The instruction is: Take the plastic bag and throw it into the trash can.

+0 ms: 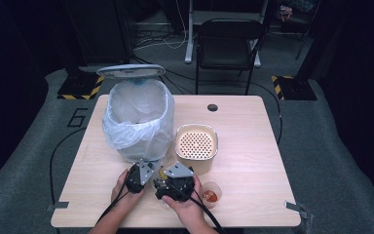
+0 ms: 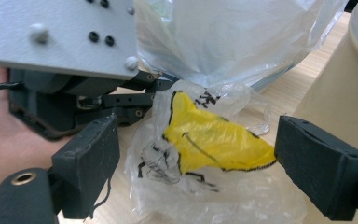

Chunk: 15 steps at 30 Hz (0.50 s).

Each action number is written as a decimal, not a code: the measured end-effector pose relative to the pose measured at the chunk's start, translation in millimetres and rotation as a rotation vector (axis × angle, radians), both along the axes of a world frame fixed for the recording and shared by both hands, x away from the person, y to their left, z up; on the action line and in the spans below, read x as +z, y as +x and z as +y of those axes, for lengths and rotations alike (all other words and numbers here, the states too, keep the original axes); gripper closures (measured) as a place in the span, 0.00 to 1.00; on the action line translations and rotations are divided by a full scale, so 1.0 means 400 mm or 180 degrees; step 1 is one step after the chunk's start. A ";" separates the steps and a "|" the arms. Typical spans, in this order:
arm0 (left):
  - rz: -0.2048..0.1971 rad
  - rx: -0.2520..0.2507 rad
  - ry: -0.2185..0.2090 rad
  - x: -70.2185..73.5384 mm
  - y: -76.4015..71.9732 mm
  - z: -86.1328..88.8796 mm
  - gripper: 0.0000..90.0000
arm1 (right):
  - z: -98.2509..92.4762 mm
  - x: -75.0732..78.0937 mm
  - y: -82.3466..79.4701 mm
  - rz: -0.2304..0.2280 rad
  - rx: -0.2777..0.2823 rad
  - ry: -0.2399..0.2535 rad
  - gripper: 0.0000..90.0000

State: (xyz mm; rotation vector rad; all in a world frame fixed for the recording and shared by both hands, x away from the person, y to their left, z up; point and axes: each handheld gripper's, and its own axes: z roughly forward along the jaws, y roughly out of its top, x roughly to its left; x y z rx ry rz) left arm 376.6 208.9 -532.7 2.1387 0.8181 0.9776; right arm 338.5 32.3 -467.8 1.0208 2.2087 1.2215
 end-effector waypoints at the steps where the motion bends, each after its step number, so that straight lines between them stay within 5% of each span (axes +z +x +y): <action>1: -0.0001 0.0001 0.0003 0.000 0.000 0.000 1.00 | 0.001 -0.001 0.002 0.0023 -0.0017 0.0004 0.15; 15: 0.0003 -0.0004 -0.0005 0.000 0.000 0.000 1.00 | 0.028 -0.053 0.030 0.0243 -0.0027 -0.0109 0.13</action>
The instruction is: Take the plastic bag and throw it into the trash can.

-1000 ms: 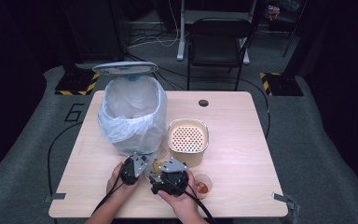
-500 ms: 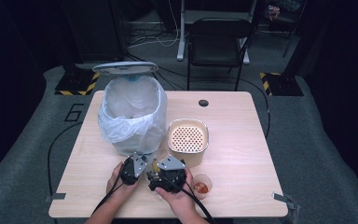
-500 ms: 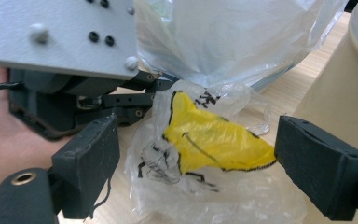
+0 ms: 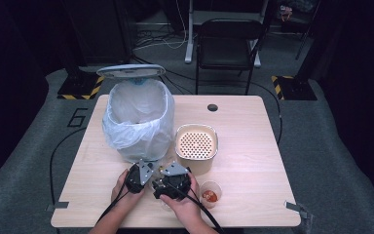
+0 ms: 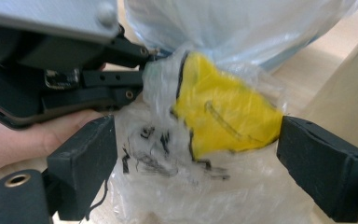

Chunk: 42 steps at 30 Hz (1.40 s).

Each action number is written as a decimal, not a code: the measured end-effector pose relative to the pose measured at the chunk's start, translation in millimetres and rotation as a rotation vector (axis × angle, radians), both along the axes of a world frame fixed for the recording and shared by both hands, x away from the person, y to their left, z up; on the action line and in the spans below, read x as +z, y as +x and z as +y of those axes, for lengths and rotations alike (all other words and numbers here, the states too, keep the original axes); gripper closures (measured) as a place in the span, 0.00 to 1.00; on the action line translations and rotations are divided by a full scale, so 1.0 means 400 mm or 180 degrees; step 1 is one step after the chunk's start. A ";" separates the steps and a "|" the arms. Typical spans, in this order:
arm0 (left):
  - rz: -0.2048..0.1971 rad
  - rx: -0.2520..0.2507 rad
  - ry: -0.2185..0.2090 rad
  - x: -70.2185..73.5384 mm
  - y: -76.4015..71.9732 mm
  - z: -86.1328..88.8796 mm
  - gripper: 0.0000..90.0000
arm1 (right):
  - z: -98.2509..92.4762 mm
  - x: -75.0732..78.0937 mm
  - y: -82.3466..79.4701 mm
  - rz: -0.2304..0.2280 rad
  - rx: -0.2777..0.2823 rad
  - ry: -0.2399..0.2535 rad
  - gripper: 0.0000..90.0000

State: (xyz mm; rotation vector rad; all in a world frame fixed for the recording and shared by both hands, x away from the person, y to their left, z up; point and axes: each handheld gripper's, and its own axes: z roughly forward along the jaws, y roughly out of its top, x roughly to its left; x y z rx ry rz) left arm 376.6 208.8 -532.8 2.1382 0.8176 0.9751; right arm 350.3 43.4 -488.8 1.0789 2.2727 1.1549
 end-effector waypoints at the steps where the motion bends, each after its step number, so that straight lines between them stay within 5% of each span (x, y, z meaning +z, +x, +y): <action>1: 0.0001 0.0001 -0.0001 0.000 0.000 0.000 1.00 | -0.001 -0.007 0.003 0.0007 0.0010 -0.0041 0.13; 25: 0.0020 -0.0012 0.0025 0.000 -0.002 0.000 1.00 | 0.007 -0.088 0.017 0.0329 -0.0038 -0.0109 0.20; 31: -0.0013 0.0004 0.0018 -0.002 -0.002 -0.002 1.00 | 0.012 -0.092 0.009 0.0275 -0.0032 -0.0177 0.32; 42: -0.0004 -0.0008 0.0031 0.000 -0.002 -0.001 1.00 | 0.012 -0.092 -0.009 0.0160 0.0108 -0.0194 0.71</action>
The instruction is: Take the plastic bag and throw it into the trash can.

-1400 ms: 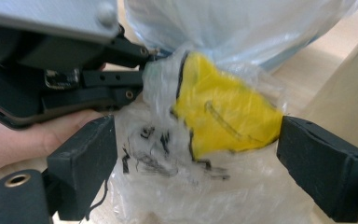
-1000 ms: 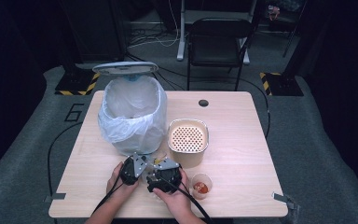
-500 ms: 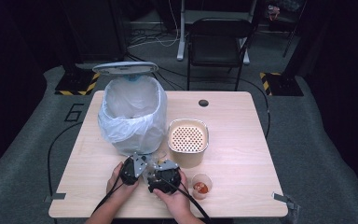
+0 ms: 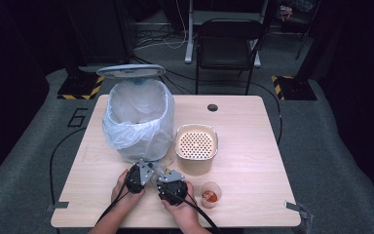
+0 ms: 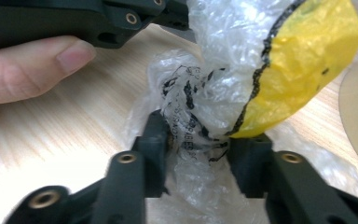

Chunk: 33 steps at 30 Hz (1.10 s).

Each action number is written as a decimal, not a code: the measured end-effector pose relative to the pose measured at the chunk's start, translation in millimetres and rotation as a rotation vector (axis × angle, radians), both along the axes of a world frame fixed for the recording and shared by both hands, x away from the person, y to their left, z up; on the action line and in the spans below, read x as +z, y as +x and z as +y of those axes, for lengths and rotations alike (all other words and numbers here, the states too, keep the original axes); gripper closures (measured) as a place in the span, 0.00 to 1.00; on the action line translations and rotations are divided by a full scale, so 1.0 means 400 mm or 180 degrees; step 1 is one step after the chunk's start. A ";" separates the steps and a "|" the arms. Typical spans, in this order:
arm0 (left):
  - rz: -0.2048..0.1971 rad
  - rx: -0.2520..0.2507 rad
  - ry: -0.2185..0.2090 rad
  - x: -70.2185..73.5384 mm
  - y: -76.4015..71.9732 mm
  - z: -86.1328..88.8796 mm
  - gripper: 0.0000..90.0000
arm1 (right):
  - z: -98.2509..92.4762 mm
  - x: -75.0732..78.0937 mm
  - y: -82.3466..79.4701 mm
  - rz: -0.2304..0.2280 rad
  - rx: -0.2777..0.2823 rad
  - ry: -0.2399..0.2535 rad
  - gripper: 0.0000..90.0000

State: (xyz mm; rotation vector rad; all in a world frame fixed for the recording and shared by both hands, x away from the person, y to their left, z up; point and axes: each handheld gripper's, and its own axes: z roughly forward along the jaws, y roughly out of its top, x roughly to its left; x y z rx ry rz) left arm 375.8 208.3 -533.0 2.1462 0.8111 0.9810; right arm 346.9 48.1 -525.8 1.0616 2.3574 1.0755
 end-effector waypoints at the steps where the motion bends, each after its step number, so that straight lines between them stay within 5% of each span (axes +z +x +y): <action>1: 0.0015 -0.0001 0.0007 0.001 0.000 0.000 1.00 | 0.002 0.000 -0.003 0.0013 -0.0027 0.0041 0.75; 4: -0.0020 0.0010 -0.0004 -0.001 0.000 0.000 1.00 | -0.003 0.001 -0.003 -0.0027 0.0015 -0.0002 0.78; 18: -0.0042 0.0019 -0.0003 -0.001 0.001 0.000 1.00 | -0.035 0.069 -0.055 -0.0087 -0.0081 0.0318 0.80; 33: 0.0011 0.0012 -0.0079 0.000 0.002 0.000 1.00 | -0.066 0.168 -0.100 -0.0185 0.0105 0.0472 0.79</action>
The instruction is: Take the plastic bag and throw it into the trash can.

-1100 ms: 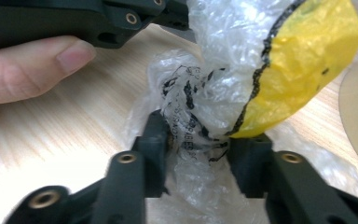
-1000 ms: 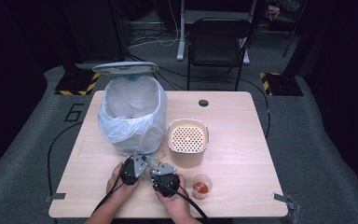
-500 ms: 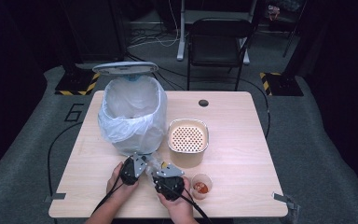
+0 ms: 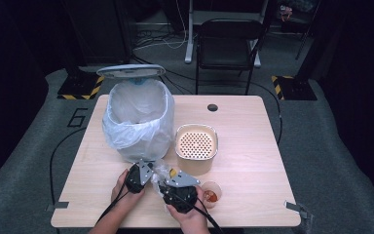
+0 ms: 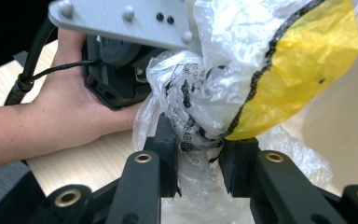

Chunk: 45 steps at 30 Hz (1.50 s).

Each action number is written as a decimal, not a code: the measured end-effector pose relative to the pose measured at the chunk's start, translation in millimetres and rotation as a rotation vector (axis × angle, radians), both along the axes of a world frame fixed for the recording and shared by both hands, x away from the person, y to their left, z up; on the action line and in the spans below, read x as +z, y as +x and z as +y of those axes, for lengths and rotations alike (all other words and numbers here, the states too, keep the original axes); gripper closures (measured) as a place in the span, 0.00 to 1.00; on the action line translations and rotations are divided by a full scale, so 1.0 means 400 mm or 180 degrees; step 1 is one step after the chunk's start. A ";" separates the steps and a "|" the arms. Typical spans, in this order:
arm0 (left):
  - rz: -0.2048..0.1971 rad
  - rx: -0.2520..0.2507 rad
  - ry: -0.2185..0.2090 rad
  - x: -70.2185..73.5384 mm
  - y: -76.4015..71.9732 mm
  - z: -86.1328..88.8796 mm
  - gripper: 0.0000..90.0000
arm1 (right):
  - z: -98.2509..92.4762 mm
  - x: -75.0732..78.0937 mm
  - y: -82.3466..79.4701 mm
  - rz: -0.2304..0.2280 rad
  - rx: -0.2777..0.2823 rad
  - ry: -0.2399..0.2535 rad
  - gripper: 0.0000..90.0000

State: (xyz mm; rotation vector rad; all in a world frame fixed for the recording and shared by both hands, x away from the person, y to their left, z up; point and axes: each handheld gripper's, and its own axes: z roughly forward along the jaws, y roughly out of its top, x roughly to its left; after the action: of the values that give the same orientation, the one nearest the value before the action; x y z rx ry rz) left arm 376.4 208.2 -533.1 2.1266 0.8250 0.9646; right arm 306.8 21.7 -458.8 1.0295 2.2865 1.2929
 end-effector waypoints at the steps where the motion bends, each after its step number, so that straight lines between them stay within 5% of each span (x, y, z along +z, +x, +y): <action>1: 0.0003 -0.0002 0.0016 0.001 0.000 0.001 1.00 | -0.001 0.005 0.000 -0.0008 0.0006 -0.0014 0.79; 2: -0.0117 0.0046 -0.0024 -0.006 0.002 -0.003 1.00 | -0.002 0.009 0.001 -0.0010 0.0017 -0.0017 0.79; 12: -0.0154 0.0042 0.0077 -0.002 0.001 -0.001 1.00 | -0.025 0.092 0.001 -0.0065 0.0087 0.0139 0.79; 16: -0.0138 0.0033 0.0094 -0.001 0.002 0.000 1.00 | -0.034 0.131 0.004 -0.0046 0.0144 0.0180 0.79; 17: 0.0006 -0.0019 0.0131 0.006 0.000 0.004 1.00 | -0.036 0.140 0.005 -0.0023 0.0152 0.0201 0.79; 18: -0.0155 0.0028 0.0090 -0.002 0.002 0.000 1.00 | -0.040 0.148 0.008 -0.0040 0.0172 0.0198 0.79; 19: -0.0018 -0.0011 0.0125 0.005 0.000 0.003 1.00 | -0.042 0.157 0.010 -0.0032 0.0177 0.0195 0.79; 20: -0.0117 0.0041 0.0113 0.000 0.001 0.000 1.00 | -0.045 0.164 0.013 -0.0054 0.0188 0.0184 0.79; 21: -0.0011 -0.0010 0.0122 0.005 -0.001 0.002 1.00 | -0.047 0.172 0.014 -0.0038 0.0185 0.0192 0.79; 23: -0.0002 -0.0010 0.0116 0.005 -0.001 0.002 1.00 | -0.054 0.189 0.020 -0.0063 0.0204 0.0178 0.79; 25: -0.0166 0.0042 0.0113 -0.001 0.002 0.000 1.00 | -0.060 0.203 0.027 -0.0109 0.0215 0.0143 0.79; 29: -0.0009 -0.0007 0.0093 0.002 0.000 0.001 1.00 | -0.077 0.231 0.046 -0.0135 0.0208 0.0125 0.79; 38: -0.0005 -0.0009 0.0090 0.002 0.000 0.002 1.00 | -0.094 0.286 0.076 -0.0212 0.0237 0.0068 0.80; 39: -0.0086 0.0032 0.0071 -0.002 0.001 -0.001 1.00 | -0.096 0.294 0.082 -0.0229 0.0263 0.0032 0.80; 40: -0.0007 -0.0008 0.0088 0.002 0.000 0.001 1.00 | -0.096 0.299 0.086 -0.0238 0.0269 0.0026 0.80; 45: -0.0001 -0.0007 0.0079 0.002 0.000 0.001 1.00 | -0.098 0.334 0.117 -0.0278 0.0320 -0.0035 0.80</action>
State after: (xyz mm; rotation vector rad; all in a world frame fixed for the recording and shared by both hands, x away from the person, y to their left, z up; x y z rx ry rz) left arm 376.3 208.7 -532.3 2.1479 0.8143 0.9787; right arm 353.7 -17.7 -325.2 0.8469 2.3029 1.3349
